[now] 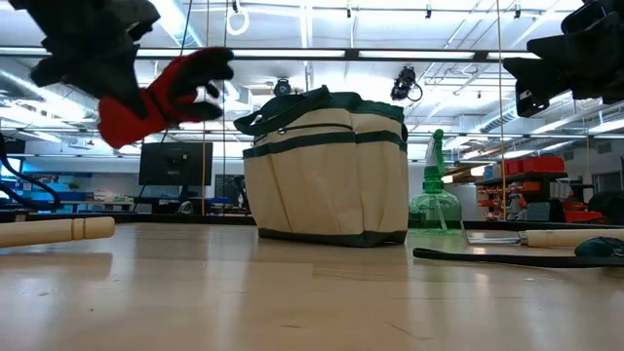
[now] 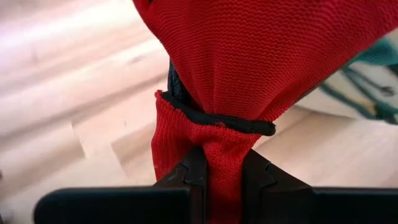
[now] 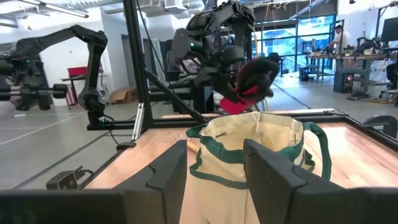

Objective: Pick & Place Garden tools in Gardening bag
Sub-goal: Put the red gloves into the green gardening bag

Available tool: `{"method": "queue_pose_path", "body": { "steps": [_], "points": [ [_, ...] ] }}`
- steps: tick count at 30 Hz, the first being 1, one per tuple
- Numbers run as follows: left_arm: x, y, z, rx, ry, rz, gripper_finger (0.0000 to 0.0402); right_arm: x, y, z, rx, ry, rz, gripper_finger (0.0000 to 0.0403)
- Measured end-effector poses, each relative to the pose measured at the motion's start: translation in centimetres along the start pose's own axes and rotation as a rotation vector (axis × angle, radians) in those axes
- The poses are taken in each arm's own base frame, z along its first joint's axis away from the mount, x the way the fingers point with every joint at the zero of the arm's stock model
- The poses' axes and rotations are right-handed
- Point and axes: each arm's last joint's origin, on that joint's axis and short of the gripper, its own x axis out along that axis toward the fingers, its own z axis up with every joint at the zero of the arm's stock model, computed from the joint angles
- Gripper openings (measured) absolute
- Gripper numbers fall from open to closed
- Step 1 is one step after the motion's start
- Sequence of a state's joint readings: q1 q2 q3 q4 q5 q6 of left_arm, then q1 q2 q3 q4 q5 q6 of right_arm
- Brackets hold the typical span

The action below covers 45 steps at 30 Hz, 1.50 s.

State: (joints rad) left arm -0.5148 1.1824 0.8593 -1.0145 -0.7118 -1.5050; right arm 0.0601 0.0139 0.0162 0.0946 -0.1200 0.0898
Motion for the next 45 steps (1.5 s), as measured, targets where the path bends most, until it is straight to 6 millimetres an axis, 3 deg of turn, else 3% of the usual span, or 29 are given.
{"method": "queue_pose_path", "body": {
  "steps": [26, 45],
  "points": [
    [-3.4, -3.4, 3.8, 0.234, -0.367, -0.324, 0.0045, 0.0, 0.0, 0.0, 0.002, -0.001, 0.000, 0.0160],
    [-2.9, -5.2, 8.1, 0.355, -0.500, -0.523, 0.0045, 0.0, 0.0, 0.0, 0.002, -0.002, 0.000, 0.0160]
  ]
}}
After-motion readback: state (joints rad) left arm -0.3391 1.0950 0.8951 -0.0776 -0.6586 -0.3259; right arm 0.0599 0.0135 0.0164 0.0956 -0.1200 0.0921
